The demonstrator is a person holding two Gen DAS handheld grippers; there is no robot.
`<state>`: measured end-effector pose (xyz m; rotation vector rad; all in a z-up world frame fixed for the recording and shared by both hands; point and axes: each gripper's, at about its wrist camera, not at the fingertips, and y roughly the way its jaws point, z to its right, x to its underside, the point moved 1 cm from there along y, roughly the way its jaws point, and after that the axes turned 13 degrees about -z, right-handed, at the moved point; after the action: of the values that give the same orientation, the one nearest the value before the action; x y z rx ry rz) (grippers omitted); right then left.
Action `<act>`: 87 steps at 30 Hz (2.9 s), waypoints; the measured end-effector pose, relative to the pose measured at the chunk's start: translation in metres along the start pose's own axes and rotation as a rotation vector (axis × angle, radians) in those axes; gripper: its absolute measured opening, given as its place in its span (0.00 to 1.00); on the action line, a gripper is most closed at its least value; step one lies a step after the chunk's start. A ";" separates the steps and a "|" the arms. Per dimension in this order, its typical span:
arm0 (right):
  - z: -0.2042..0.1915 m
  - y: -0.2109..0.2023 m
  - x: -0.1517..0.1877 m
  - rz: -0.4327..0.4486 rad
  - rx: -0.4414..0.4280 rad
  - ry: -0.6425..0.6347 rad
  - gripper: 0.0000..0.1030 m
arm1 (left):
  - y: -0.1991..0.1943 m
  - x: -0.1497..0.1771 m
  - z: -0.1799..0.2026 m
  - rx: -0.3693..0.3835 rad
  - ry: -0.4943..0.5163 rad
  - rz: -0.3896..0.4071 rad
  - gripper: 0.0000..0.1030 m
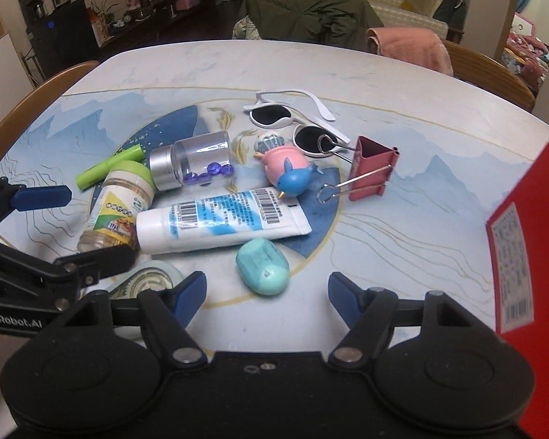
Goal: Organize rigid objects
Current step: 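Grasp the toothpick jar with the left tool while the right tool grasps the teal soap, then carry the toothpick jar and teal soap with both tools into the shoebox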
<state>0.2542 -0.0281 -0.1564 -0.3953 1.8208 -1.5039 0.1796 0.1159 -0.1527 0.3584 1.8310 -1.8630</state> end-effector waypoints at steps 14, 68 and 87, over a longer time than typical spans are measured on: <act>-0.003 0.013 -0.006 -0.015 -0.023 -0.037 0.48 | 0.001 0.004 -0.002 0.017 0.023 0.013 0.70; -0.006 -0.073 0.075 0.072 -0.095 0.028 0.31 | -0.027 0.023 0.012 -0.045 -0.004 -0.057 0.38; 0.003 -0.077 0.083 0.076 -0.102 0.054 0.31 | 0.009 -0.002 0.015 -0.103 0.056 -0.154 0.42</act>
<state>0.1828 -0.1043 -0.1123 -0.3335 1.9388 -1.3864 0.1883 0.1014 -0.1590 0.2416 2.0346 -1.8667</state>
